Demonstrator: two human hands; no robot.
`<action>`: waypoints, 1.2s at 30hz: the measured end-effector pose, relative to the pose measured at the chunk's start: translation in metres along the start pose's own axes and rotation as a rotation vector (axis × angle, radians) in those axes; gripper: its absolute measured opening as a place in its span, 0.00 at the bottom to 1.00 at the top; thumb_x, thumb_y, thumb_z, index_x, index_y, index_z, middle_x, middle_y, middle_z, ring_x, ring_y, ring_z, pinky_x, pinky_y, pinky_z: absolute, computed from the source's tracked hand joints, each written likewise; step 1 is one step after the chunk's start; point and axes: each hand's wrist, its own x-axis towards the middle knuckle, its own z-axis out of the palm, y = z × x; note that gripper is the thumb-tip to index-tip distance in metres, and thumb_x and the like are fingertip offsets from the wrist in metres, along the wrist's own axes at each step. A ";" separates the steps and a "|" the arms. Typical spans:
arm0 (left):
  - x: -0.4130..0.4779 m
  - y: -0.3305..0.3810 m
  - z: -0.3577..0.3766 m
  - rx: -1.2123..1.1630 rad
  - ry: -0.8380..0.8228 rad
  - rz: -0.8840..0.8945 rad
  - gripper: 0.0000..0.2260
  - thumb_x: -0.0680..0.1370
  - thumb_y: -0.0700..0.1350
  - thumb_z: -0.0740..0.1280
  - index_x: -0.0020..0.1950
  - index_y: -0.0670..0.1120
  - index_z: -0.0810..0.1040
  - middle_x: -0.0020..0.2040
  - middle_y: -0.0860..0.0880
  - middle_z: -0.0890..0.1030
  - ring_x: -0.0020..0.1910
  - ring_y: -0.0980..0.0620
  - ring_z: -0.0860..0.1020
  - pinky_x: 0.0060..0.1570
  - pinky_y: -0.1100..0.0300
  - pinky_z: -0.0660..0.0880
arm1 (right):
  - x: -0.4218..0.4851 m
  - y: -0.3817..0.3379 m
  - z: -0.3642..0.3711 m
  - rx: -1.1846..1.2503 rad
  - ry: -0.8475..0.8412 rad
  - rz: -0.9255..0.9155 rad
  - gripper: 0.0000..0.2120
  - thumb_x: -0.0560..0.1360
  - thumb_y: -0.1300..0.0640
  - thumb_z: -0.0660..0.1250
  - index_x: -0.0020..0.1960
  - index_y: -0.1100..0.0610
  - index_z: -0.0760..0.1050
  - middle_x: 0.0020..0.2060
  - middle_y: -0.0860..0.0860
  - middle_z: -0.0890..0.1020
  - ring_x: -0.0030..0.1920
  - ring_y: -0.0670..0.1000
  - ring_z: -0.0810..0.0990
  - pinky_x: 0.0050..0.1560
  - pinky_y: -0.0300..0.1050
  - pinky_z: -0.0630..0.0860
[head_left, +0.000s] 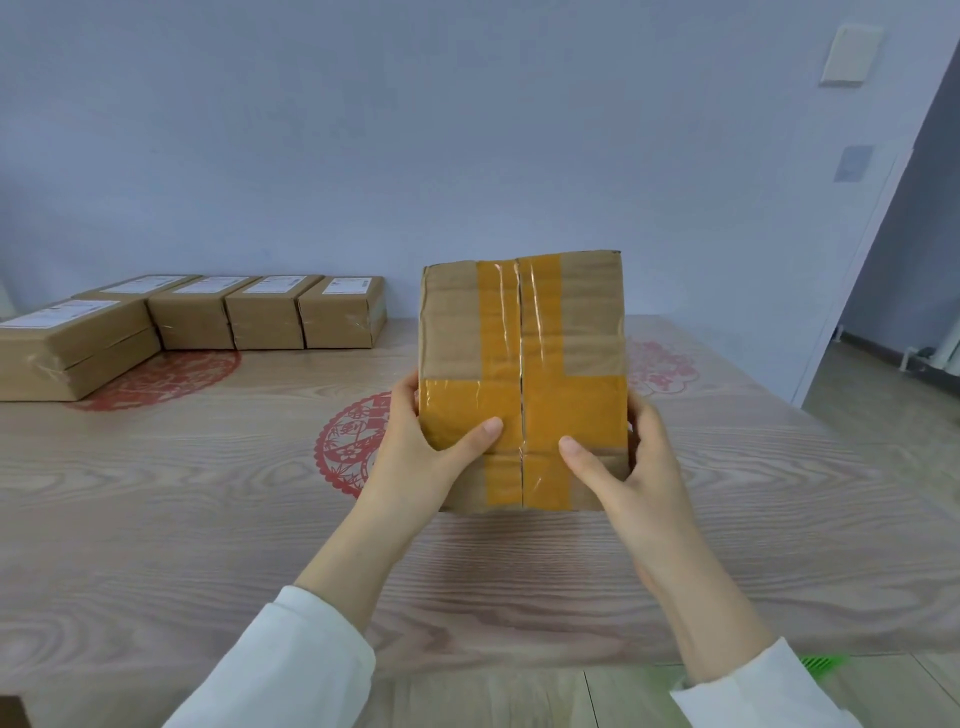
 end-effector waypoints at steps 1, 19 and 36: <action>-0.001 -0.001 0.001 0.003 -0.005 0.006 0.40 0.63 0.53 0.74 0.70 0.55 0.58 0.63 0.54 0.73 0.58 0.57 0.75 0.55 0.59 0.77 | 0.000 0.000 0.001 0.014 0.005 0.006 0.33 0.70 0.52 0.72 0.69 0.45 0.60 0.57 0.38 0.74 0.50 0.33 0.77 0.42 0.30 0.76; -0.004 0.009 0.007 0.048 0.061 0.052 0.32 0.63 0.54 0.75 0.60 0.54 0.61 0.52 0.60 0.73 0.49 0.65 0.73 0.42 0.68 0.72 | 0.001 -0.003 0.004 -0.039 0.088 -0.050 0.35 0.68 0.54 0.75 0.69 0.47 0.60 0.59 0.43 0.74 0.54 0.36 0.75 0.44 0.30 0.75; -0.009 0.005 0.009 0.055 0.028 0.160 0.27 0.62 0.55 0.73 0.56 0.58 0.66 0.53 0.60 0.75 0.48 0.75 0.73 0.42 0.77 0.71 | 0.004 -0.020 -0.001 0.013 0.076 -0.120 0.32 0.61 0.46 0.72 0.61 0.43 0.63 0.53 0.40 0.78 0.47 0.29 0.77 0.43 0.22 0.71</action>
